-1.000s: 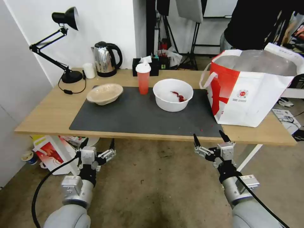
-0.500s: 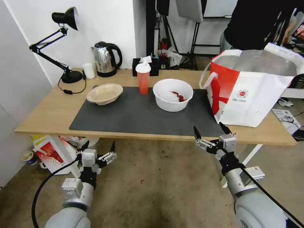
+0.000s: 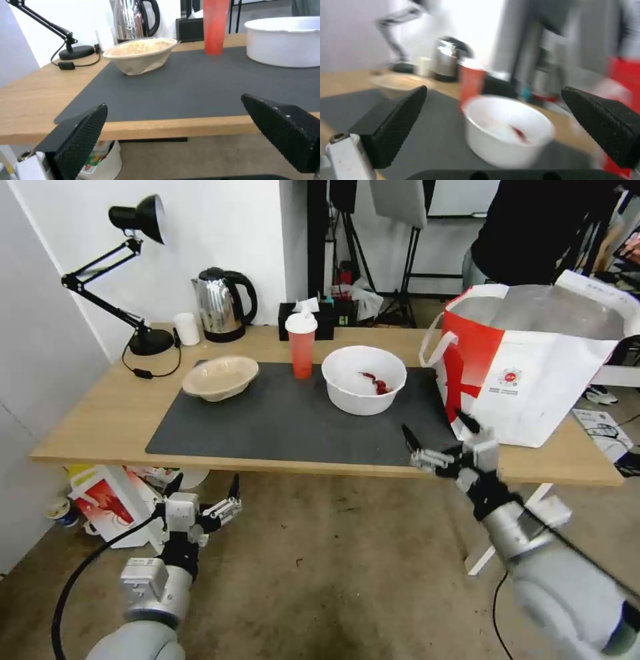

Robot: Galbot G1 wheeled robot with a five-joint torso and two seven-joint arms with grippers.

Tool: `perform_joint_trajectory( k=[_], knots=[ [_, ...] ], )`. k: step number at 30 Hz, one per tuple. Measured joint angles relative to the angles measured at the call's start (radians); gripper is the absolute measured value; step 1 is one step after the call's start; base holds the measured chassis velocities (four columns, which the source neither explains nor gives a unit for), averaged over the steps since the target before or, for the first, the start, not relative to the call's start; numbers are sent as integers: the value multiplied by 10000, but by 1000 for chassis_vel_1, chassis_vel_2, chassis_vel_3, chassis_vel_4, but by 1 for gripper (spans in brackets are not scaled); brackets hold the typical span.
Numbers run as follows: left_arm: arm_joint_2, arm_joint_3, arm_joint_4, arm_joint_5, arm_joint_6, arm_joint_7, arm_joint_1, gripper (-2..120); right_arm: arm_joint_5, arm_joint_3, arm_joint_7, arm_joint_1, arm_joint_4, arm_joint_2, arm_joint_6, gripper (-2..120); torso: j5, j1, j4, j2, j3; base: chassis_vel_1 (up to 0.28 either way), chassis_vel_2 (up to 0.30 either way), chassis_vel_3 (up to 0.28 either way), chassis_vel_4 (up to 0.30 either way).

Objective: Pick up the trash from the table and place it into the takeout bag.

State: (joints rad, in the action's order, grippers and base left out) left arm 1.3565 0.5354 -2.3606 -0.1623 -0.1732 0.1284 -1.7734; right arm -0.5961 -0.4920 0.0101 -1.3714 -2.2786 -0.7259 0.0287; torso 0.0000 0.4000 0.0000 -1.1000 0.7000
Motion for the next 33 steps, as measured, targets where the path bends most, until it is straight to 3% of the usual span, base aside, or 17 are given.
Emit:
perform_joint_trajectory(
  k=[2, 3, 6, 10, 13, 18, 21, 23, 26, 30, 33],
  knots=[
    [25, 12, -10, 35, 14, 2, -3, 100, -676, 138, 896, 1065, 403, 642, 11, 100, 0, -1, -1, 0, 0, 0, 0, 0, 0],
    [25, 12, -10, 35, 14, 2, -3, 100, -676, 138, 896, 1065, 403, 642, 11, 100, 0, -1, -1, 0, 0, 0, 0, 0, 0],
    [145, -27, -34, 152, 73, -5, -38, 100, -1550, 1094, 1191, 3295, 1139, 1707, 331, 100, 0, 1, 7, 1, 1, 0, 0, 0, 0],
    [182, -73, -29, 190, 74, -10, -11, 100, -1961, 1621, 1338, 4197, 1243, 2343, 719, 100, -2, 1, -1, 1, 1, 0, 0, 0, 0],
    [232, -105, 42, 200, 78, -13, 27, 100, -2157, 2638, 1630, 5417, 1504, 2834, 1148, 100, -1, 0, -2, 0, 0, 0, 0, 0, 0],
    [273, -112, 73, 202, 86, -17, 63, 100, -2232, 3856, 2445, 7076, 2214, 2784, 1523, 100, 1, 0, -3, -1, 0, 0, 0, 0, 0],
    [285, -85, 84, 216, 94, -12, 61, 100, -2401, 5451, 3237, 8969, 3104, 2401, 1930, 100, -1, 1, 0, 0, 0, 0, 0, 0, 0],
    [298, -79, 81, 221, 96, -10, 58, 100, -2453, 5920, 3416, 9488, 3376, 2231, 2159, 100, -3, 1, 3, 0, 0, 0, 0, 0, 0],
    [330, -76, 56, 220, 100, -11, 40, 100, -3053, 7365, 3198, 11033, 3922, 1705, 3188, 100, 2, 1, 2, 0, 1, 0, 0, 0, 0],
    [338, -71, 55, 221, 105, -11, 32, 100, -3438, 7980, 2890, 11774, 4002, 1481, 4019, 100, -6, 0, 3, 0, 1, 0, 0, 0, 0],
    [353, -57, 63, 217, 165, -15, 30, 100, -4386, 8824, 2477, 13069, 4010, 997, 6115, 100, -4, 0, 0, 0, 1, 0, 0, 0, 0]
  ],
)
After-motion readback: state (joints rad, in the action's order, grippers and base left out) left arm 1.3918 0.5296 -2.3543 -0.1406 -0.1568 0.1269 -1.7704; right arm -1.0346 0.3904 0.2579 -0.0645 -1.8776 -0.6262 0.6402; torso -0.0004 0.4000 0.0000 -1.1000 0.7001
